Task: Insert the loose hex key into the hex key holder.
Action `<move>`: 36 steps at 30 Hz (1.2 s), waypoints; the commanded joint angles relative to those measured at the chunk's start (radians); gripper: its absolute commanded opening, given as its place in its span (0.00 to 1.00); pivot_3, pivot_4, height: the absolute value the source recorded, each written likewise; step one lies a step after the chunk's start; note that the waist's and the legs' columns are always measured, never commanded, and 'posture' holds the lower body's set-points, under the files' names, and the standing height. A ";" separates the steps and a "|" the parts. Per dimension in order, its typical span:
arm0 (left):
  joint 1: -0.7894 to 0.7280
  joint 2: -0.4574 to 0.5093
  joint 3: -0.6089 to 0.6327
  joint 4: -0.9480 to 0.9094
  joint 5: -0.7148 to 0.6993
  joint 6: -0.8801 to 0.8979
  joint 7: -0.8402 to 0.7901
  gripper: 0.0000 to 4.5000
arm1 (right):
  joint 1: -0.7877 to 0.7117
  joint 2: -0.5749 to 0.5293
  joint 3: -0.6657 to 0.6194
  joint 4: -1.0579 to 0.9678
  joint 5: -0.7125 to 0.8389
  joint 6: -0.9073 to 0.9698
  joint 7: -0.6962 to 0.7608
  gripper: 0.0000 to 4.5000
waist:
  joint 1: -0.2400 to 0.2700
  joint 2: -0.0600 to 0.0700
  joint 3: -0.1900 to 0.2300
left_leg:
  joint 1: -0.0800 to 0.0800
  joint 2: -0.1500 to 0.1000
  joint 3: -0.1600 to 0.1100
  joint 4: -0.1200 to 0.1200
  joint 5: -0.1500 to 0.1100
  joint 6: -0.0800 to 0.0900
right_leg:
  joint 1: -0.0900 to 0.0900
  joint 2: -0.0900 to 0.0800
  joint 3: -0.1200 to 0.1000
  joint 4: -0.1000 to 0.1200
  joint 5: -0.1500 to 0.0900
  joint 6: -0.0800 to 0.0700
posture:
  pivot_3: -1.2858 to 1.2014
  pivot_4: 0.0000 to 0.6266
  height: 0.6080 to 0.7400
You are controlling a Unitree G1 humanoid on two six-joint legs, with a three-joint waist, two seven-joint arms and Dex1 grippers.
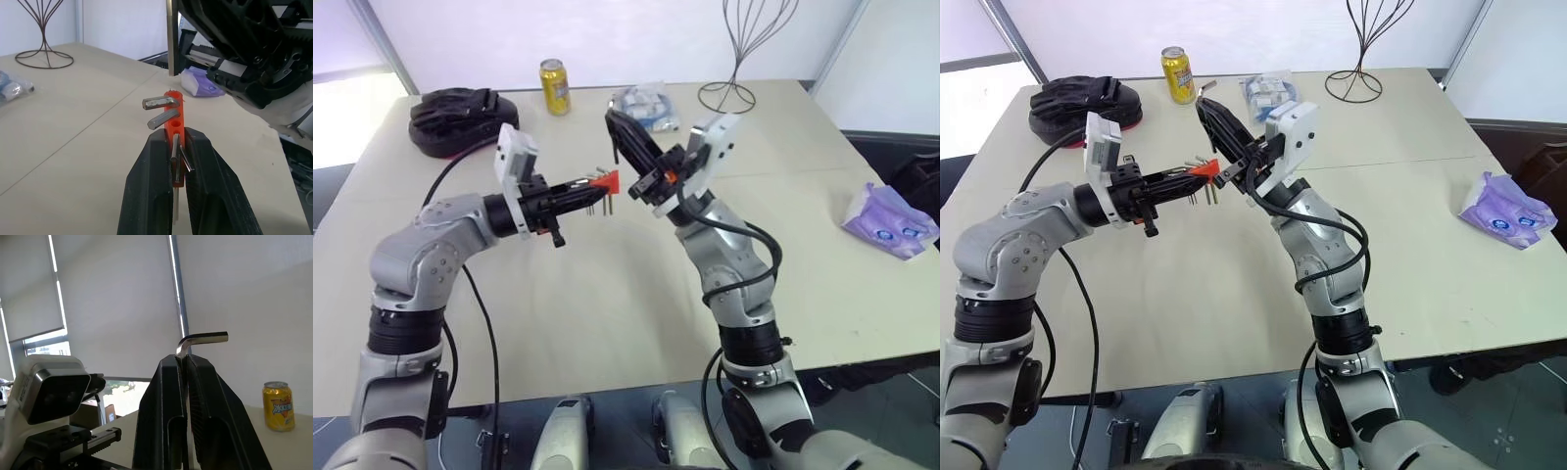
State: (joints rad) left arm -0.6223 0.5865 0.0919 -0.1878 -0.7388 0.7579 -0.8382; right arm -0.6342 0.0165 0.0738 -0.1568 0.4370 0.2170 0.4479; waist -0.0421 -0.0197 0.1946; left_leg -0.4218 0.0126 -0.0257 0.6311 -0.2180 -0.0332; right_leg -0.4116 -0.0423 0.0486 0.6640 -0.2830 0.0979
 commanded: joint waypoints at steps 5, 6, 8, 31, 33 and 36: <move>-0.032 -0.008 0.010 -0.015 -0.001 -0.016 0.001 0.00 | -0.007 0.000 0.011 -0.057 0.007 0.002 0.005 0.02 | 0.000 0.000 0.000 | 0.000 0.000 0.000 0.000 0.000 0.000 | 0.000 0.000 0.000 0.000 0.000 0.000 | 0.52 0.24 1.00; -0.034 -0.009 0.011 -0.013 -0.002 -0.015 0.001 0.00 | -0.006 0.001 0.011 -0.056 0.006 0.002 0.004 0.02 | 0.000 0.000 0.000 | 0.000 0.000 0.000 0.000 0.000 0.000 | 0.000 0.000 0.000 0.000 0.000 0.000 | 0.52 0.24 1.00; -0.037 -0.011 0.012 -0.012 -0.003 -0.014 0.001 0.00 | -0.001 0.002 0.015 -0.053 0.002 -0.002 0.005 0.02 | 0.000 0.000 0.000 | 0.000 0.000 0.000 0.000 0.000 0.000 | 0.000 0.000 0.000 0.000 0.000 0.000 | 0.52 0.24 1.00; -0.062 -0.013 0.021 -0.001 -0.014 -0.010 0.001 0.00 | -0.004 -0.009 -0.002 -0.026 -0.016 -0.030 0.000 0.02 | 0.000 0.000 0.000 | 0.000 0.000 0.000 0.000 0.000 0.000 | 0.000 0.000 0.000 0.000 0.000 0.000 | 0.52 0.24 1.00; -0.062 -0.013 0.021 -0.003 -0.015 -0.010 0.001 0.00 | -0.005 -0.007 -0.002 -0.025 -0.017 -0.031 0.000 0.02 | 0.000 0.000 0.000 | 0.000 0.000 0.000 0.000 0.000 0.000 | 0.000 0.000 0.000 0.000 0.000 0.000 | 0.52 0.24 1.00; -0.058 -0.014 0.019 -0.013 -0.017 -0.007 0.003 0.00 | -0.006 -0.004 -0.001 -0.023 -0.018 -0.035 0.000 0.02 | 0.000 0.000 0.000 | 0.000 0.000 0.000 0.000 0.000 0.000 | 0.000 0.000 0.000 0.000 0.000 0.000 | 0.52 0.24 1.00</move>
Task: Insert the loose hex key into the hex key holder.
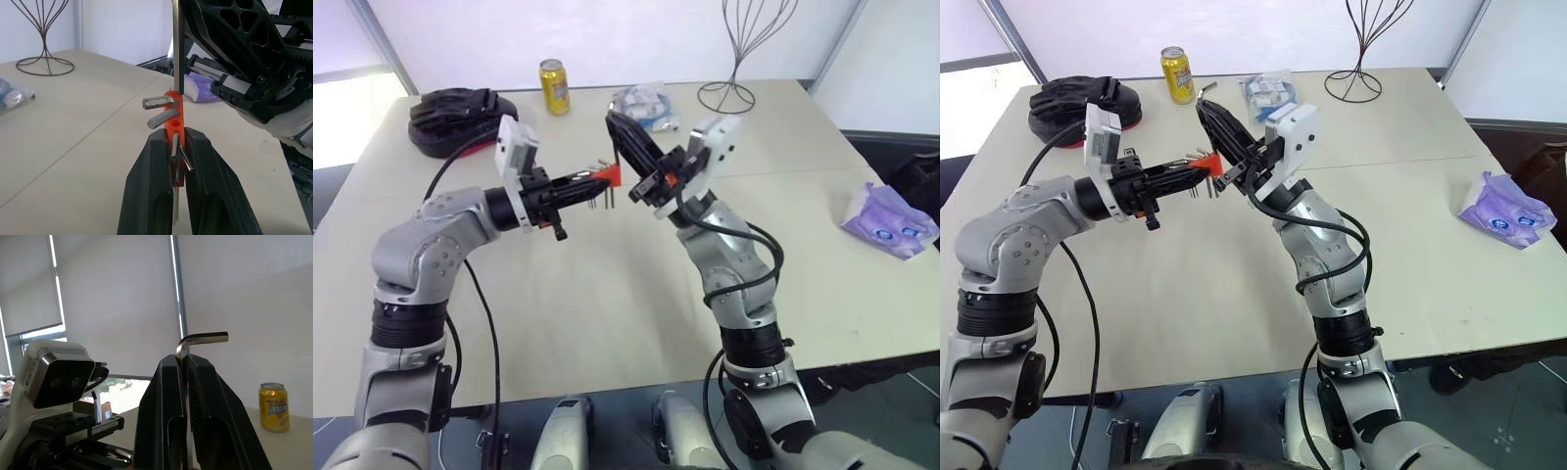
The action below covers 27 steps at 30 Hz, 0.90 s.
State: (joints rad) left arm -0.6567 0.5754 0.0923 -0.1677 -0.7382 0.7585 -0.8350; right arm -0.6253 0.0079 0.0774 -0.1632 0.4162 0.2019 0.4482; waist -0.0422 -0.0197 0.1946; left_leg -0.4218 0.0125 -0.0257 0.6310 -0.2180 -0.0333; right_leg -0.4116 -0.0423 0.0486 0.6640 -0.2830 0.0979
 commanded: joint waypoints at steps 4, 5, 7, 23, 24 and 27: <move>-0.020 0.000 0.019 -0.038 -0.020 -0.004 0.000 0.00 | -0.020 0.011 -0.003 -0.012 0.003 -0.022 0.000 0.02 | 0.000 0.000 0.000 | 0.000 0.000 0.000 0.000 0.000 0.000 | 0.000 0.000 0.000 0.000 0.000 0.000 | 0.52 0.24 1.00; -0.019 0.001 0.020 -0.038 -0.020 -0.004 0.000 0.00 | -0.021 0.013 -0.003 -0.010 0.003 -0.023 -0.001 0.02 | 0.000 0.000 0.000 | 0.000 0.000 0.000 0.000 0.000 0.000 | 0.000 0.000 0.000 0.000 0.000 0.000 | 0.52 0.24 1.00; -0.019 0.002 0.020 -0.039 -0.020 -0.003 0.000 0.00 | -0.022 0.015 -0.002 -0.008 0.002 -0.024 0.000 0.02 | 0.000 0.000 0.000 | 0.000 0.000 0.000 0.000 0.000 0.000 | 0.000 0.000 0.000 0.000 0.000 0.000 | 0.52 0.24 1.00; -0.015 -0.002 0.017 -0.047 -0.024 0.001 0.006 0.00 | -0.031 0.024 0.001 0.000 -0.001 -0.030 -0.002 0.02 | 0.000 0.000 0.000 | 0.000 0.000 0.000 0.000 0.000 0.000 | 0.000 0.000 0.000 0.000 0.000 0.000 | 0.52 0.24 1.00; -0.015 -0.002 0.017 -0.048 -0.024 0.001 0.007 0.00 | -0.031 0.025 0.002 0.000 -0.001 -0.030 -0.002 0.02 | 0.000 0.000 0.000 | 0.000 0.000 0.000 0.000 0.000 0.000 | 0.000 0.000 0.000 0.000 0.000 0.000 | 0.52 0.24 1.00; -0.013 -0.001 0.016 -0.050 -0.026 0.001 0.007 0.00 | -0.032 0.027 0.003 -0.001 -0.001 -0.030 -0.003 0.02 | 0.000 0.000 0.000 | 0.000 0.000 0.000 0.000 0.000 0.000 | 0.000 0.000 0.000 0.000 0.000 0.000 | 0.52 0.24 1.00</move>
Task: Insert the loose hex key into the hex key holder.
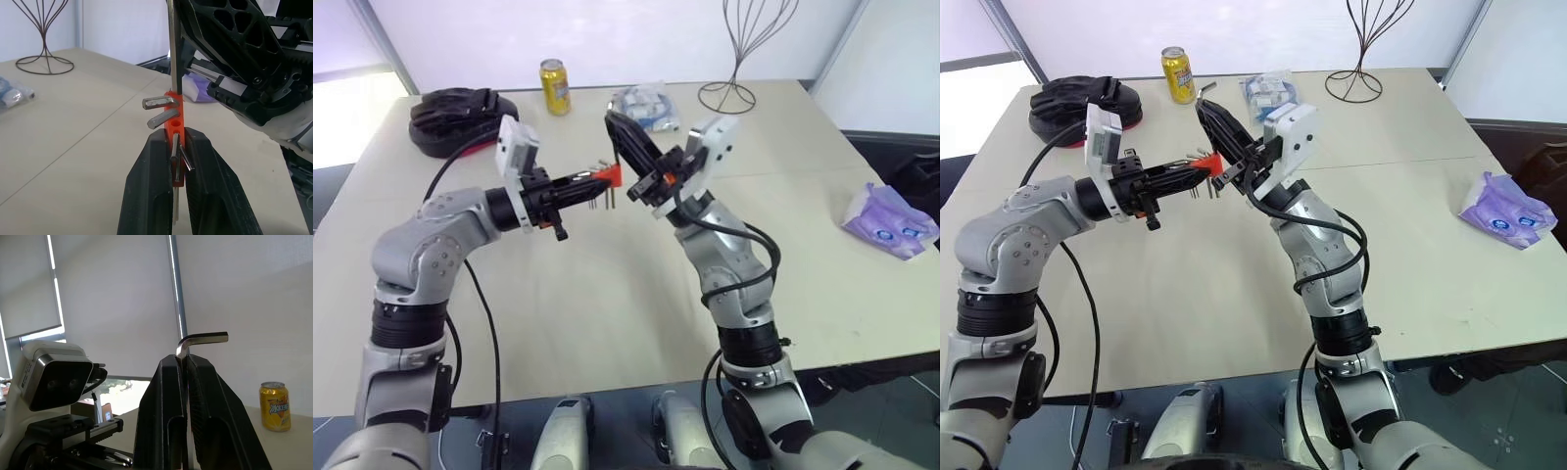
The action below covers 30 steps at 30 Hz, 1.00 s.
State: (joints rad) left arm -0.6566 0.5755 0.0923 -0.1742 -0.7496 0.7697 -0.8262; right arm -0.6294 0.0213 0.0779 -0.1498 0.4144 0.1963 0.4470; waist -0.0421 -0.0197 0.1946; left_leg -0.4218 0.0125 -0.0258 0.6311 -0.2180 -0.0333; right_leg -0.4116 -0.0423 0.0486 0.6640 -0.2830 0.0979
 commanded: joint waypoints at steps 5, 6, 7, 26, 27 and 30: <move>-0.009 0.002 0.019 -0.047 -0.015 -0.009 -0.001 0.00 | -0.030 0.015 0.003 -0.014 0.001 -0.024 0.000 0.02 | 0.000 0.000 0.000 | 0.000 0.000 0.000 0.000 0.000 0.000 | 0.000 0.000 0.000 0.000 0.000 0.000 | 0.52 0.24 1.00; -0.010 0.002 0.020 -0.046 -0.016 -0.008 0.000 0.00 | -0.028 0.015 0.004 -0.013 0.001 -0.024 0.001 0.02 | 0.000 0.000 0.000 | 0.000 0.000 0.000 0.000 0.000 0.000 | 0.000 0.000 0.000 0.000 0.000 0.000 | 0.52 0.24 1.00; -0.011 0.002 0.020 -0.046 -0.016 -0.008 0.000 0.00 | -0.027 0.015 0.004 -0.013 0.002 -0.024 0.002 0.02 | 0.000 0.000 0.000 | 0.000 0.000 0.000 0.000 0.000 0.000 | 0.000 0.000 0.000 0.000 0.000 0.000 | 0.52 0.24 1.00; -0.037 -0.003 0.040 -0.022 -0.044 -0.008 0.024 0.00 | 0.001 0.001 -0.001 -0.030 -0.004 -0.015 -0.010 0.02 | 0.000 0.000 0.000 | 0.000 0.000 0.000 0.000 0.000 0.000 | 0.000 0.000 0.000 0.000 0.000 0.000 | 0.52 0.24 1.00; -0.040 -0.002 0.041 -0.020 -0.045 -0.008 0.024 0.00 | 0.000 0.000 -0.003 -0.028 -0.004 -0.015 -0.011 0.02 | 0.000 0.000 0.000 | 0.000 0.000 0.000 0.000 0.000 0.000 | 0.000 0.000 0.000 0.000 0.000 0.000 | 0.52 0.24 1.00; -0.042 -0.003 0.042 -0.021 -0.046 -0.007 0.026 0.00 | 0.004 -0.005 -0.006 -0.032 -0.003 -0.010 -0.014 0.02 | 0.000 0.000 0.000 | 0.000 0.000 0.000 0.000 0.000 0.000 | 0.000 0.000 0.000 0.000 0.000 0.000 | 0.52 0.24 1.00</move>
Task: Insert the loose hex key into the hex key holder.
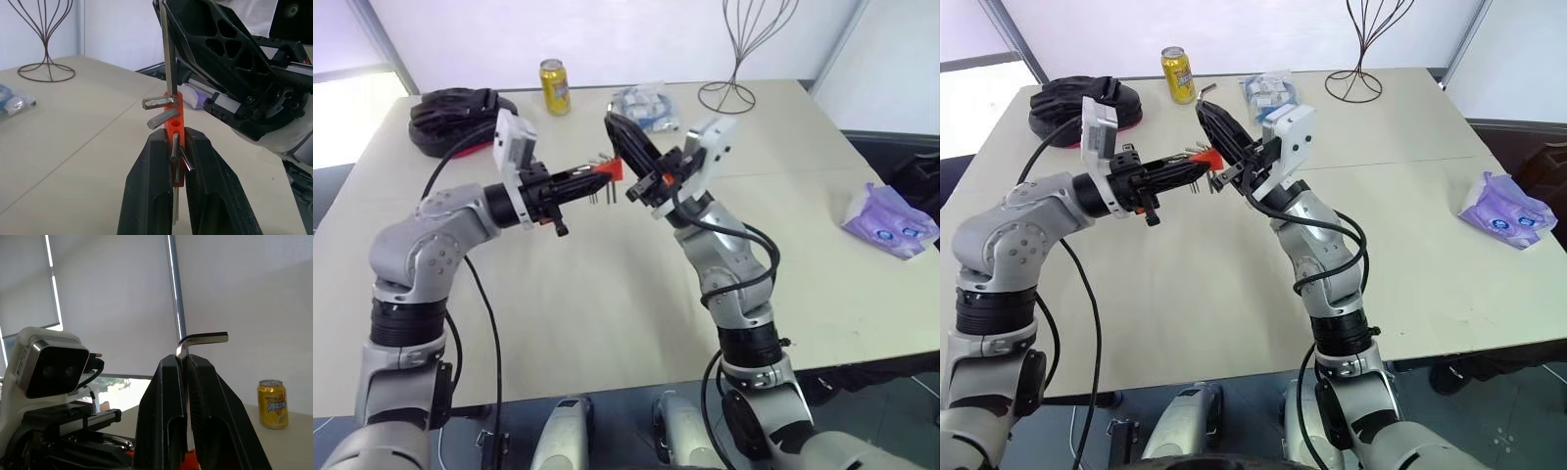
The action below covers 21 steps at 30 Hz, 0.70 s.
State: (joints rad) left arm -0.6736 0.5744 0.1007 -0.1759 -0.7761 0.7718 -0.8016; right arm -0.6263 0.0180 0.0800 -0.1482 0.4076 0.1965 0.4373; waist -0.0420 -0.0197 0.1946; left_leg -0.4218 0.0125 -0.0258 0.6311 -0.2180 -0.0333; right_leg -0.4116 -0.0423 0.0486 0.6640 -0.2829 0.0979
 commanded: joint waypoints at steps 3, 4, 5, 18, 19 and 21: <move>-0.027 -0.002 0.030 -0.015 -0.017 -0.011 -0.002 0.00 | 0.015 -0.028 0.000 -0.045 -0.013 0.017 -0.008 0.23 | 0.001 0.000 0.000 | 0.000 0.000 0.000 0.000 0.000 0.000 | 0.000 0.000 0.000 0.000 0.000 0.000 | 0.52 0.24 1.00; -0.026 -0.003 0.030 -0.015 -0.017 -0.012 -0.002 0.00 | 0.020 -0.035 0.002 -0.050 -0.013 0.025 -0.009 0.34 | 0.001 0.000 0.000 | 0.000 0.000 0.000 0.000 0.000 0.000 | 0.000 0.000 0.000 0.000 0.000 0.000 | 0.52 0.24 1.00; -0.025 -0.003 0.030 -0.015 -0.017 -0.012 -0.003 0.00 | 0.024 -0.039 0.004 -0.056 -0.010 0.031 -0.006 0.43 | 0.001 0.000 0.000 | 0.000 0.000 0.000 0.000 0.000 0.000 | 0.000 0.000 0.000 0.000 0.000 0.000 | 0.52 0.24 1.00; 0.009 -0.054 -0.030 0.003 0.010 -0.020 -0.019 0.00 | 0.379 -0.442 -0.237 -0.487 0.272 0.354 0.071 0.90 | 0.028 0.000 0.000 | -0.002 -0.002 -0.001 0.002 0.000 0.000 | 0.001 -0.002 -0.001 -0.002 0.000 0.001 | 0.52 0.24 1.00; 0.013 -0.062 -0.035 0.007 0.012 -0.021 -0.019 0.00 | 0.388 -0.470 -0.256 -0.502 0.301 0.376 0.075 0.90 | 0.027 0.000 0.000 | -0.002 -0.001 -0.001 0.002 0.000 0.000 | 0.002 -0.001 -0.001 -0.002 0.000 0.001 | 0.52 0.24 1.00; 0.024 -0.093 -0.063 0.020 0.013 -0.016 -0.025 0.00 | 0.400 -0.552 -0.316 -0.521 0.364 0.428 0.100 0.90 | 0.026 0.000 0.000 | 0.000 -0.001 -0.001 0.002 0.000 0.000 | 0.003 0.000 -0.001 -0.002 0.000 0.000 | 0.52 0.24 1.00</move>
State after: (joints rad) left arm -0.6575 0.4907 0.0471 -0.1495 -0.7646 0.7701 -0.8149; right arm -0.2296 -0.4964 -0.1818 -0.6214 0.7065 0.5920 0.5160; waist -0.0161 -0.0196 0.1946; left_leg -0.4208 0.0111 -0.0264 0.6327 -0.2183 -0.0328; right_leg -0.4080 -0.0421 0.0476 0.6621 -0.2833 0.0982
